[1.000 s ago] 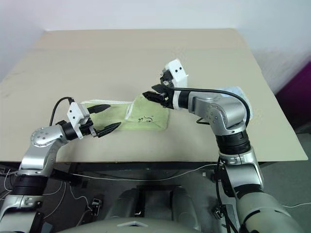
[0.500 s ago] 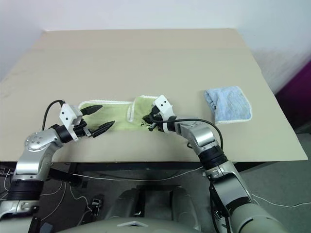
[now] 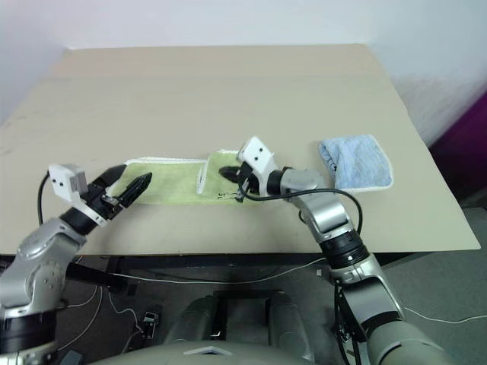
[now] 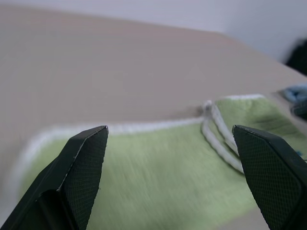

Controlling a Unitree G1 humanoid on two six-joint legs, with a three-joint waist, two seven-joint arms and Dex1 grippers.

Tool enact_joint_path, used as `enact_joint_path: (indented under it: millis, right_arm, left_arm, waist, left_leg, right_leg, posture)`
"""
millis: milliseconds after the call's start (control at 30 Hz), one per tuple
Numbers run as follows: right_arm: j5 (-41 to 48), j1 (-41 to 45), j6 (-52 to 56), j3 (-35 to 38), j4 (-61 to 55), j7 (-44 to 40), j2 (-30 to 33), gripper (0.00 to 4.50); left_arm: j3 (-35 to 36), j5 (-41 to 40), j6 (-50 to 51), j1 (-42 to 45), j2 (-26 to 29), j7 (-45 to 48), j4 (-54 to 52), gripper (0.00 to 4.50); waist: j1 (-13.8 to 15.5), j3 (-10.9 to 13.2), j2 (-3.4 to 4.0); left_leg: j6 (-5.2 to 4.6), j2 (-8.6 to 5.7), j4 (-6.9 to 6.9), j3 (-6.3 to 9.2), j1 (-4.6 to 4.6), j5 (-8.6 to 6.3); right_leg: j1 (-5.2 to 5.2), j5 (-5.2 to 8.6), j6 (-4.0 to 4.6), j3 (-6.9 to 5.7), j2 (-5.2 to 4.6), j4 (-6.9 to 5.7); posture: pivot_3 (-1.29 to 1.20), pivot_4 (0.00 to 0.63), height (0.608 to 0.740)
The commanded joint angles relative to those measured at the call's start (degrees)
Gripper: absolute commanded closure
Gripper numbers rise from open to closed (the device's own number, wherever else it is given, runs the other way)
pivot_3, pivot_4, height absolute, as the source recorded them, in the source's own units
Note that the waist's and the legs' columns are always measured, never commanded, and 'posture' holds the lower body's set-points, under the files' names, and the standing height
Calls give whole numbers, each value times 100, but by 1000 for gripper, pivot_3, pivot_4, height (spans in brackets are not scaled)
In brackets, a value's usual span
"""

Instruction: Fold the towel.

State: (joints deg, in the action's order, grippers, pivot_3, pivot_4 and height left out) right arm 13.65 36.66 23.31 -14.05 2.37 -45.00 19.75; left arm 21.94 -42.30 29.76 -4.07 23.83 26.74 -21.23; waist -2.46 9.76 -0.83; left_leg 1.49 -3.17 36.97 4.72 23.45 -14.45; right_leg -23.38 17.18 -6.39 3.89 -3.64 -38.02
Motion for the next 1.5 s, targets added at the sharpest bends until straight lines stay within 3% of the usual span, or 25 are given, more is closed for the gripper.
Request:
enact_joint_path:
  millis: [33,267,633,1200,1500]
  right_arm:
    - [-101,267,-312,115,105,-107,31,4451]
    - [-223,611,-723,153,871,-269,-42,4451]
    - [-357,774,-995,176,1310,-309,-232,4451]
    - [-219,145,-656,280,344,-394,32,4451]
    - [-249,-161,-434,253,-141,-417,126,4457]
  left_arm:
    - [412,-1134,418,-371,-484,-996,-975,71]
    - [952,-2443,292,-739,-1308,-2725,-1322,71]
    - [814,-3444,390,-208,-1407,-4722,-629,71]
    - [594,-3987,410,788,-1338,-5402,462,71]
    - [608,-4051,311,880,-1411,-5346,567,3046]
  waist:
    - [6,0,-1]
    - [41,0,-2]
    - [53,0,-3]
    - [194,-1,-4]
    - [172,0,-4]
  left_leg:
    - [0,0,2,0,0,0]
    - [1,-1,5,0,-2,0]
    - [2,-4,7,-1,-3,1]
    - [6,-10,11,1,-3,4]
    - [7,-8,9,5,-3,4]
  right_leg:
    - [2,0,0,0,-1,0]
    - [8,0,1,-3,-1,3]
    - [9,0,1,-5,3,4]
    - [14,0,1,-9,5,4]
    - [14,0,1,-12,3,4]
  posture:
    - [0,150,740]
    - [0,150,740]
    - [0,150,740]
    - [0,150,740]
    - [0,150,740]
